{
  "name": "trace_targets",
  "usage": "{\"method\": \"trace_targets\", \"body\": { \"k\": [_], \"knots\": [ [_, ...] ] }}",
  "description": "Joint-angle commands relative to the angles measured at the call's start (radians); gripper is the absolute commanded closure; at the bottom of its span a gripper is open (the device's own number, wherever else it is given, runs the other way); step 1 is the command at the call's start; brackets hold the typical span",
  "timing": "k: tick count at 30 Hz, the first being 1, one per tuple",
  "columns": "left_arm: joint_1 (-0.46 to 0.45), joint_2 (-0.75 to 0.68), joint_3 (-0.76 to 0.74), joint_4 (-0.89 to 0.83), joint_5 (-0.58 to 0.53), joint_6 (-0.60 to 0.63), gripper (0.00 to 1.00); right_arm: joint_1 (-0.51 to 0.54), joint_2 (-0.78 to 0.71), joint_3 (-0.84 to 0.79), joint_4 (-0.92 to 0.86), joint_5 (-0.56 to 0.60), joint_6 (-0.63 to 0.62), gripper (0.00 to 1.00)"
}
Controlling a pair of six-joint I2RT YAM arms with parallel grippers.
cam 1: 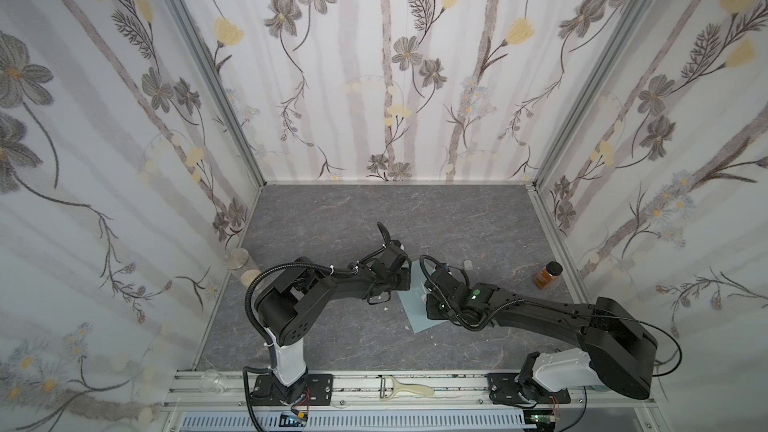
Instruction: Place the letter into the envelope and seal it
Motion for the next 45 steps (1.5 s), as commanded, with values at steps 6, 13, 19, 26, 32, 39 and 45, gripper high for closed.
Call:
{"method": "trace_targets", "body": {
  "k": [6, 13, 19, 26, 32, 39, 45],
  "knots": [
    [-0.006, 0.002, -0.006, -0.123, -0.004, 0.004, 1.0, -0.045, 0.117, 0.093, -0.104, -0.008, -0.051, 1.0],
    [-0.009, -0.002, -0.004, -0.123, -0.009, 0.004, 1.0, -0.056, 0.191, 0.142, -0.067, -0.008, -0.077, 1.0],
    [-0.01, -0.003, -0.006, -0.123, -0.014, 0.004, 1.0, -0.077, 0.221, 0.139, -0.019, -0.008, -0.087, 1.0],
    [-0.009, -0.005, -0.004, -0.124, -0.032, 0.005, 1.0, -0.066, 0.144, 0.09, -0.044, -0.018, -0.075, 1.0],
    [-0.003, -0.01, 0.009, -0.125, -0.049, 0.018, 1.0, -0.059, 0.04, 0.036, -0.089, -0.025, -0.049, 1.0],
    [-0.025, -0.006, 0.065, -0.121, -0.05, 0.098, 1.0, -0.058, -0.056, 0.061, -0.104, -0.028, -0.045, 1.0],
    [-0.04, -0.025, 0.091, -0.113, -0.063, 0.125, 1.0, -0.058, -0.145, 0.112, -0.125, -0.026, -0.051, 1.0]
  ]
}}
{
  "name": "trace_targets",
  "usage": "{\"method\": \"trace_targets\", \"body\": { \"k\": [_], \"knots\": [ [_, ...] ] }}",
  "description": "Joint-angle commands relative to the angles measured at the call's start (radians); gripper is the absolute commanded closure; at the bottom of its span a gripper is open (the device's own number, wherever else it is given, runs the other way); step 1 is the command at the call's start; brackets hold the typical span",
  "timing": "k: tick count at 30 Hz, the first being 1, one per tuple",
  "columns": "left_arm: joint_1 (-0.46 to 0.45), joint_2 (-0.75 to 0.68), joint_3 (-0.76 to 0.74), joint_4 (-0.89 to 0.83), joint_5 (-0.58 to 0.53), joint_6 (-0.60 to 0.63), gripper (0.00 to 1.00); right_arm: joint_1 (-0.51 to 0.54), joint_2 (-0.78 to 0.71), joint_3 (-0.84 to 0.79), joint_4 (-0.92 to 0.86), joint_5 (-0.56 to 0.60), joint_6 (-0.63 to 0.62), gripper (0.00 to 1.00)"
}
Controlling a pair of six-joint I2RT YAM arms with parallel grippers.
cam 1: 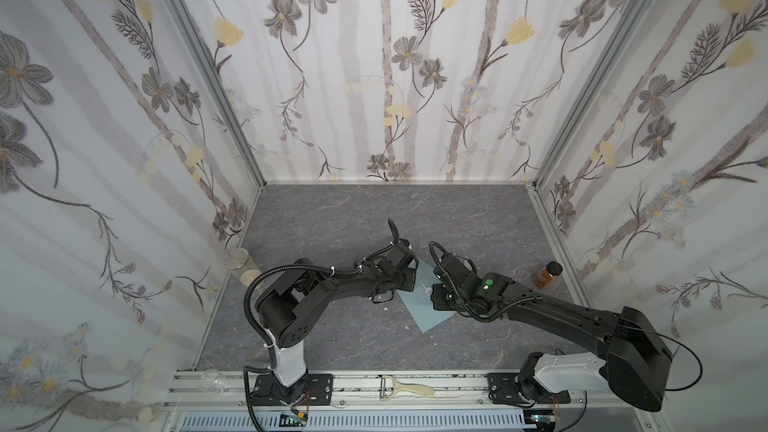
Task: Place the letter into the envelope and seal it
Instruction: 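Lift the glue stick off the envelope while the left gripper rises away, then bring the glue stick up toward the left gripper while the left gripper approaches it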
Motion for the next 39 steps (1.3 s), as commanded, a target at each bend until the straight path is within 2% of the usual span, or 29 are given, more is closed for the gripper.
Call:
{"method": "trace_targets", "body": {
  "k": [1, 5, 7, 9, 11, 15, 19, 23, 25, 31, 39],
  "knots": [
    [0.001, -0.028, 0.012, 0.0, -0.022, 0.026, 1.0, 0.002, -0.042, 0.021, -0.004, 0.008, 0.013, 1.0],
    [0.001, -0.101, 0.033, 0.027, -0.023, -0.005, 1.0, -0.005, -0.104, 0.029, -0.004, 0.024, 0.007, 1.0],
    [0.003, -0.15, 0.054, 0.036, -0.028, -0.029, 0.78, -0.017, -0.146, 0.028, -0.003, 0.037, 0.005, 1.0],
    [0.008, -0.196, 0.073, 0.046, -0.023, -0.055, 0.63, -0.031, -0.188, 0.029, -0.001, 0.046, -0.012, 1.0],
    [0.018, -0.243, 0.089, 0.056, -0.008, -0.085, 0.55, -0.042, -0.228, 0.034, -0.001, 0.066, -0.032, 1.0],
    [0.065, -0.322, 0.101, 0.069, 0.099, -0.178, 0.45, -0.052, -0.288, 0.049, 0.016, 0.109, -0.09, 1.0],
    [0.11, -0.4, 0.048, 0.117, 0.219, -0.295, 0.36, -0.106, -0.299, 0.071, 0.085, 0.145, -0.16, 1.0],
    [0.143, -0.489, -0.099, 0.312, 0.341, -0.48, 0.29, -0.135, -0.268, 0.102, 0.174, 0.147, -0.209, 1.0],
    [0.149, -0.528, -0.172, 0.4, 0.37, -0.566, 0.28, -0.136, -0.252, 0.109, 0.229, 0.132, -0.235, 1.0],
    [0.146, -0.618, -0.247, 0.504, 0.376, -0.685, 0.3, -0.13, -0.221, 0.101, 0.369, 0.071, -0.245, 1.0],
    [0.127, -0.579, -0.254, 0.636, 0.394, -0.774, 0.34, -0.043, -0.205, 0.104, 0.412, 0.107, -0.268, 1.0]
  ]
}}
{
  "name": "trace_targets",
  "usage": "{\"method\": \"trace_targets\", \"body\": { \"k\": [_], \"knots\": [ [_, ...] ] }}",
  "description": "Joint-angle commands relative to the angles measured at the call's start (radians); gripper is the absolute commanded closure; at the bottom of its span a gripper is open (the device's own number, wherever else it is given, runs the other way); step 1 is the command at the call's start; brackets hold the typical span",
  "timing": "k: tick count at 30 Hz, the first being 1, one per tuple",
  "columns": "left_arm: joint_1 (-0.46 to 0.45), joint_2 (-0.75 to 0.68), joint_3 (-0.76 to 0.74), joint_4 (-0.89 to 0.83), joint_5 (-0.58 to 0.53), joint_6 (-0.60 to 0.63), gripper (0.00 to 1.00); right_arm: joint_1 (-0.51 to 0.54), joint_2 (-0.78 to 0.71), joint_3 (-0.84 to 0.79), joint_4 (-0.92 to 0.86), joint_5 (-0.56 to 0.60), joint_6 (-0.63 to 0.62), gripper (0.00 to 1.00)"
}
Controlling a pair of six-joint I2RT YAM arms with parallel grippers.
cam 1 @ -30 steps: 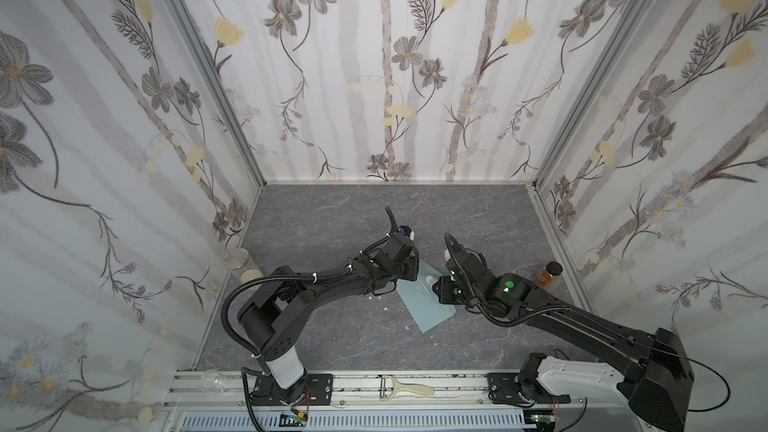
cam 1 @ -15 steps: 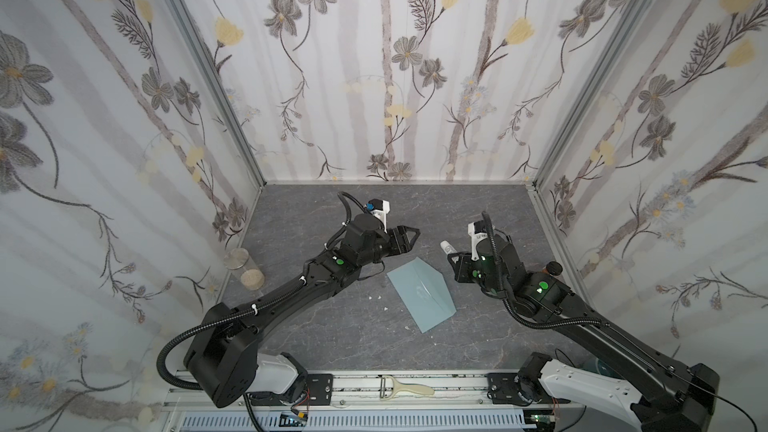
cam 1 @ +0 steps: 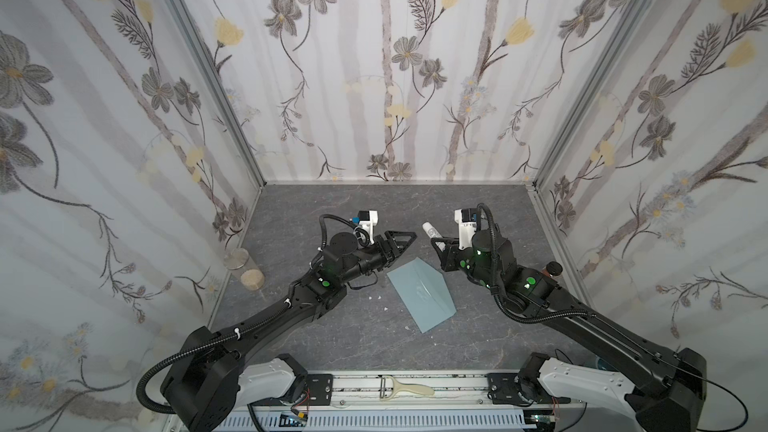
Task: Place the letter into the envelope and seal it
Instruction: 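Bring the glue stick up toward the left gripper while the left gripper approaches it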
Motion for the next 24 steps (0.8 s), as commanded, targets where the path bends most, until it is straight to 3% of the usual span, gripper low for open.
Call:
{"method": "trace_targets", "body": {
  "k": [1, 15, 24],
  "knots": [
    [-0.006, 0.031, 0.003, 0.131, 0.022, -0.062, 0.36, 0.043, 0.006, 0.005, 0.069, 0.03, -0.017, 1.0],
    [-0.006, 0.145, 0.07, 0.222, 0.053, -0.092, 0.52, 0.094, 0.019, -0.005, 0.111, 0.059, -0.005, 1.0],
    [-0.006, 0.183, 0.078, 0.251, 0.056, -0.11, 0.56, 0.097, 0.03, -0.002, 0.133, 0.065, -0.006, 1.0]
  ]
}}
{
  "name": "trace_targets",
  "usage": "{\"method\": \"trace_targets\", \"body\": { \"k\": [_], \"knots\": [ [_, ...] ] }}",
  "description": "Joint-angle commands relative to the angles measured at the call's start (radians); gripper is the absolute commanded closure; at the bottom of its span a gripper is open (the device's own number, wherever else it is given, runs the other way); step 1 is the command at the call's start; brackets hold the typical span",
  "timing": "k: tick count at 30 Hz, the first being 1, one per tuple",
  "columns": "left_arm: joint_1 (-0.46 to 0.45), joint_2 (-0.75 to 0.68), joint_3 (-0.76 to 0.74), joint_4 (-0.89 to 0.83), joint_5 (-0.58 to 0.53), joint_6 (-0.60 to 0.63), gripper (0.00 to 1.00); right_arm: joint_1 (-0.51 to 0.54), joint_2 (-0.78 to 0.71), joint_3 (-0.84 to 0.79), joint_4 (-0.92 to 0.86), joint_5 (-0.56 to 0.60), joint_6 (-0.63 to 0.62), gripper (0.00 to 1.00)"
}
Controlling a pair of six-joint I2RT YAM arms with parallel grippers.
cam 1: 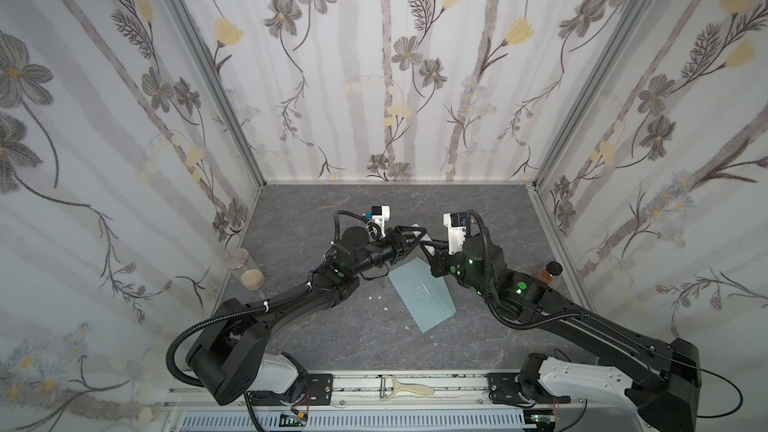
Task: Place the letter into the envelope and seal it
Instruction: 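Bring the glue stick up toward the left gripper while the left gripper approaches it, then close the left gripper on the glue stick cap while the right gripper releases it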
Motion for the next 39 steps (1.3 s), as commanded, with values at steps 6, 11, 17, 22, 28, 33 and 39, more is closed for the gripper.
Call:
{"method": "trace_targets", "body": {
  "k": [6, 11, 17, 22, 28, 33, 39],
  "knots": [
    [0.001, 0.033, 0.024, 0.102, 0.016, -0.036, 0.62, 0.007, 0.021, 0.01, 0.065, 0.006, -0.002, 1.0],
    [0.001, 0.045, 0.022, 0.121, 0.011, -0.049, 0.67, 0.009, 0.022, 0.011, 0.072, 0.015, -0.004, 1.0],
    [0.001, 0.051, 0.017, 0.135, 0.008, -0.059, 0.62, 0.012, 0.027, 0.007, 0.075, 0.012, -0.004, 1.0],
    [0.001, 0.058, 0.017, 0.143, 0.006, -0.064, 0.57, 0.016, 0.033, 0.011, 0.084, 0.013, -0.003, 1.0],
    [0.003, 0.05, 0.007, 0.153, -0.002, -0.069, 0.82, 0.017, 0.034, 0.012, 0.083, 0.02, -0.003, 1.0],
    [0.007, 0.041, -0.004, 0.158, -0.009, -0.069, 1.0, 0.018, 0.037, 0.007, 0.09, 0.014, 0.004, 1.0],
    [0.014, 0.035, -0.022, 0.157, -0.012, -0.061, 1.0, 0.018, 0.043, 0.003, 0.1, -0.003, 0.015, 0.92]
  ]
}}
